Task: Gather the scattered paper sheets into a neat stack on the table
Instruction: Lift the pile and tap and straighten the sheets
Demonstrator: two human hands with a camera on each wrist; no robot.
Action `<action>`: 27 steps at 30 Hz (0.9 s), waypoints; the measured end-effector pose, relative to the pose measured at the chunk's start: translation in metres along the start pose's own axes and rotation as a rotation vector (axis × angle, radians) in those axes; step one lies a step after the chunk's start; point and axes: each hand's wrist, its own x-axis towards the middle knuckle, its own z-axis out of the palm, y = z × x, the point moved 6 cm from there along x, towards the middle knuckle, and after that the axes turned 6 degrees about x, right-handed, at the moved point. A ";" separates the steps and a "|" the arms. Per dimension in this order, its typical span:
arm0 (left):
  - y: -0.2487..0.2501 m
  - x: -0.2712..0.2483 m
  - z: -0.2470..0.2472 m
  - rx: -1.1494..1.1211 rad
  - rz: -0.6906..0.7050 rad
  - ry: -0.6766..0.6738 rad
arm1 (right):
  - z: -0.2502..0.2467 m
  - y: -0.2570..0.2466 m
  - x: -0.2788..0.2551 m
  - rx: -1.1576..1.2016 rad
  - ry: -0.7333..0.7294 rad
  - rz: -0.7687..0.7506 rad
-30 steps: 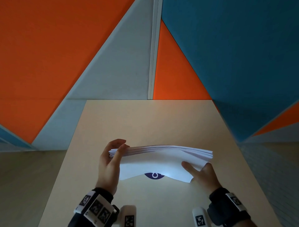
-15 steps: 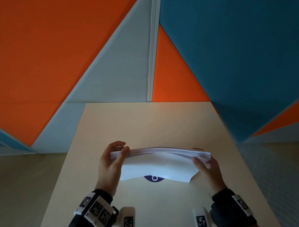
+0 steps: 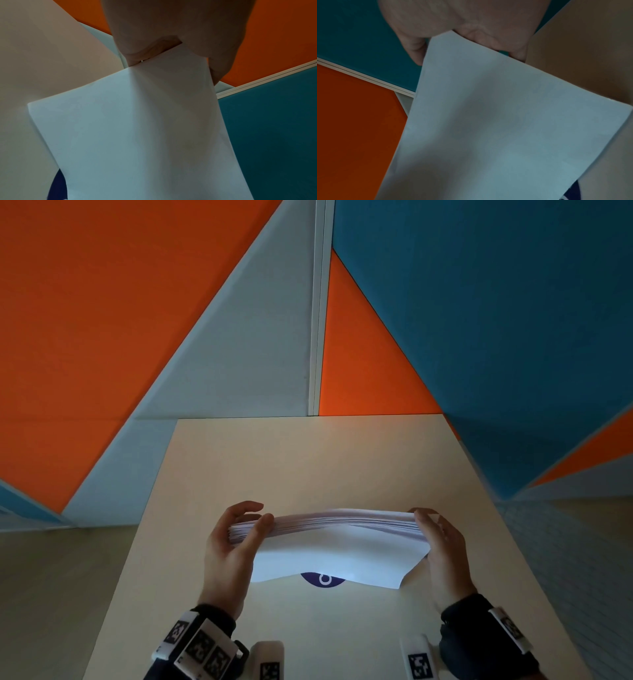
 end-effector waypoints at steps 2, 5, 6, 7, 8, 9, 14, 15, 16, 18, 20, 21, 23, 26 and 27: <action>0.000 0.000 0.000 -0.003 0.000 -0.005 | -0.001 -0.001 0.000 -0.041 -0.002 0.002; 0.000 0.000 0.000 0.000 0.007 -0.008 | -0.003 -0.003 0.001 -0.076 -0.008 -0.014; 0.001 0.000 0.000 0.000 0.011 -0.007 | -0.003 -0.005 0.001 -0.095 -0.010 -0.026; 0.001 -0.001 0.000 0.001 0.012 -0.006 | -0.001 -0.008 0.001 -0.107 -0.018 -0.041; 0.001 -0.001 0.000 0.003 0.012 -0.006 | 0.001 -0.010 0.001 -0.117 -0.022 -0.051; 0.001 -0.001 -0.001 0.006 0.011 -0.008 | 0.002 -0.010 0.000 -0.109 -0.021 -0.048; 0.001 0.002 0.000 0.014 0.002 -0.020 | 0.005 -0.011 0.000 -0.081 -0.009 -0.032; 0.001 0.002 0.000 0.009 0.000 -0.017 | 0.006 -0.011 0.000 -0.074 -0.011 -0.042; 0.001 0.002 0.000 0.003 -0.004 -0.014 | 0.005 -0.011 0.000 -0.069 -0.009 -0.049; 0.003 0.001 0.002 -0.008 -0.011 -0.014 | 0.006 -0.012 -0.001 -0.047 0.013 -0.043; 0.004 -0.001 0.003 -0.014 -0.019 -0.015 | 0.007 -0.012 -0.002 -0.009 0.016 -0.037; 0.004 -0.001 0.003 -0.015 -0.020 -0.013 | 0.007 -0.012 -0.002 0.005 0.026 -0.035; 0.005 0.000 0.003 -0.019 -0.016 -0.013 | 0.007 -0.013 -0.004 0.031 0.036 -0.019; 0.005 0.000 0.002 -0.031 -0.015 -0.011 | 0.006 -0.012 -0.004 0.034 0.051 -0.005; 0.005 0.000 0.002 -0.038 -0.015 -0.009 | 0.005 -0.012 -0.004 0.034 0.058 -0.011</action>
